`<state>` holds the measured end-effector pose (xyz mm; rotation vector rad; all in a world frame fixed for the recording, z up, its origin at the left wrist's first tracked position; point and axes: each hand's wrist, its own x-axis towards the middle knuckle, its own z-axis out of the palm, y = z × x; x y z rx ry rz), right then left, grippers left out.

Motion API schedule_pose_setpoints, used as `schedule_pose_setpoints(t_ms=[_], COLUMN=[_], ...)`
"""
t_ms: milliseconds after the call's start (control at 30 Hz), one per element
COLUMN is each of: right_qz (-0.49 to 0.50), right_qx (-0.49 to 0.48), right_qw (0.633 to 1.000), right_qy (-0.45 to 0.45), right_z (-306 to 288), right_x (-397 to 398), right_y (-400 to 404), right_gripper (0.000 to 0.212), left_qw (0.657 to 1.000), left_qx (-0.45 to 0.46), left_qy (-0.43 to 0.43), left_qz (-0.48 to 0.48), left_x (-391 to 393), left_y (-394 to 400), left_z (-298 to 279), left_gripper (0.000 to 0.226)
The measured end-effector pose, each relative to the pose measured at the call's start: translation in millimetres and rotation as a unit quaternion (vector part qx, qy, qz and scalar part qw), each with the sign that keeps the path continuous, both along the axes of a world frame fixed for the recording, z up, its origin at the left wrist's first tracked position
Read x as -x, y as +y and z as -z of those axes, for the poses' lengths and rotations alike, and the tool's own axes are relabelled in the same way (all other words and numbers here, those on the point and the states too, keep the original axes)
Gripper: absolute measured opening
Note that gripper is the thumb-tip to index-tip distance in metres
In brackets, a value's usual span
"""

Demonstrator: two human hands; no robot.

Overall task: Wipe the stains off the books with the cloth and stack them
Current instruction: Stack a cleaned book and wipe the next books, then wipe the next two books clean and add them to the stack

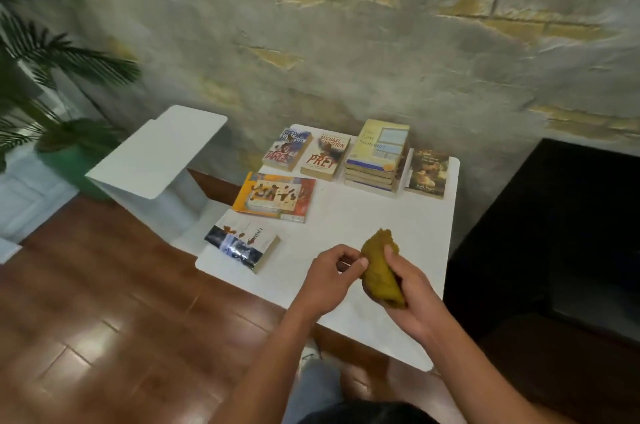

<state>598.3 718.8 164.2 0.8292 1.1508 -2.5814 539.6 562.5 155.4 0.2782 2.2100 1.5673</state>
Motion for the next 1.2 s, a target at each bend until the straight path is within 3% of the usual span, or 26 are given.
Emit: schedule_pose_setpoints(t_ms=[200,300,433,567,767,933,1067,1200], right_qz=[0.068,0.096,0.094,0.109,0.172,0.205,0.165,0.148], right_qx=[-0.135,-0.238,-0.352,-0.46,-0.499,-0.532,-0.57,-0.558], right_qw=[0.987,0.961,0.92,0.864,0.816,0.771,0.742,0.756], right_qy=[-0.055,-0.099,-0.144,-0.174,-0.237,-0.282,-0.311,-0.309], right_z=[36.7,58.2,87.5,96.2,100.8,109.2,114.1,117.7], right_x=[-21.2,-34.7,-42.7,-44.0,-50.1,-53.5,-29.5,-2.0], right_y=[-6.9,-0.6,-2.4,-15.5,-37.9,-54.5,-76.7,-112.2], right_gripper=[0.03,0.024,0.031,0.025,0.03,0.032,0.032,0.032], left_qw=[0.981,0.969,0.956,0.937,0.925,0.909,0.889,0.879], left_qx=[0.136,0.205,0.265,0.322,0.345,0.401,0.437,0.444], left_qy=[0.028,0.062,0.087,0.118,0.148,0.115,0.099,0.085], left_qz=[-0.137,-0.128,-0.09,-0.064,-0.062,0.022,0.094,0.152], left_x=[-8.2,0.6,25.2,60.8,94.4,113.4,115.4,119.3], left_y=[-54.5,-87.1,-119.5,-149.1,-193.2,-225.8,-239.7,-252.2], left_z=[30.4,47.2,53.9,57.2,63.0,79.2,86.0,94.3], left_gripper=[0.013,0.021,0.032,0.043,0.045,0.052,0.059,0.065])
